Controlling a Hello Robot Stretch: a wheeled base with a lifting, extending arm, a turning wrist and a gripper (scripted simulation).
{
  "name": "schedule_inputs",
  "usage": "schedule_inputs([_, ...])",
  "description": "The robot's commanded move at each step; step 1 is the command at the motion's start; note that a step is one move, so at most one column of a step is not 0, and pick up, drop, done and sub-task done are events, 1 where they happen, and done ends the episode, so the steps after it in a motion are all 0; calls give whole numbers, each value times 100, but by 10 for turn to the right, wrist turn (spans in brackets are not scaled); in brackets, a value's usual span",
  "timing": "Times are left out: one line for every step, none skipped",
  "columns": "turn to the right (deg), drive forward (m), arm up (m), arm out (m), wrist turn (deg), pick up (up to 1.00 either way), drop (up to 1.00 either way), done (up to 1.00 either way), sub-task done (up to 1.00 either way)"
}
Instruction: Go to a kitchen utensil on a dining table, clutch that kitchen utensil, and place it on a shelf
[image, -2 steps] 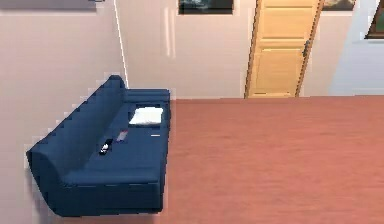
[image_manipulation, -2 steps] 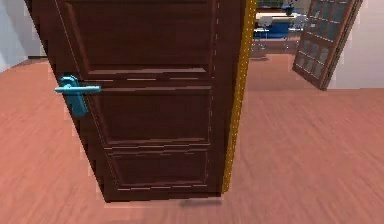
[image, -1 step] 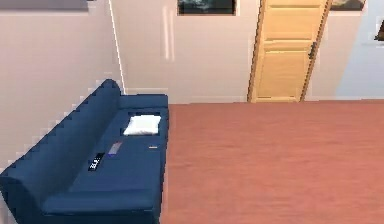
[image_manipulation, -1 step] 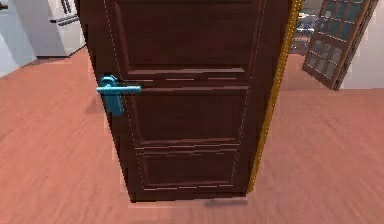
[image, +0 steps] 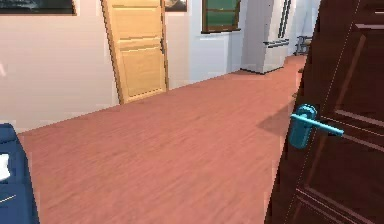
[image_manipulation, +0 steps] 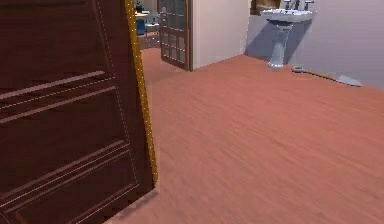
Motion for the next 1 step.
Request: schedule_inputs([30,0,0,0,0,0,0,0,0])
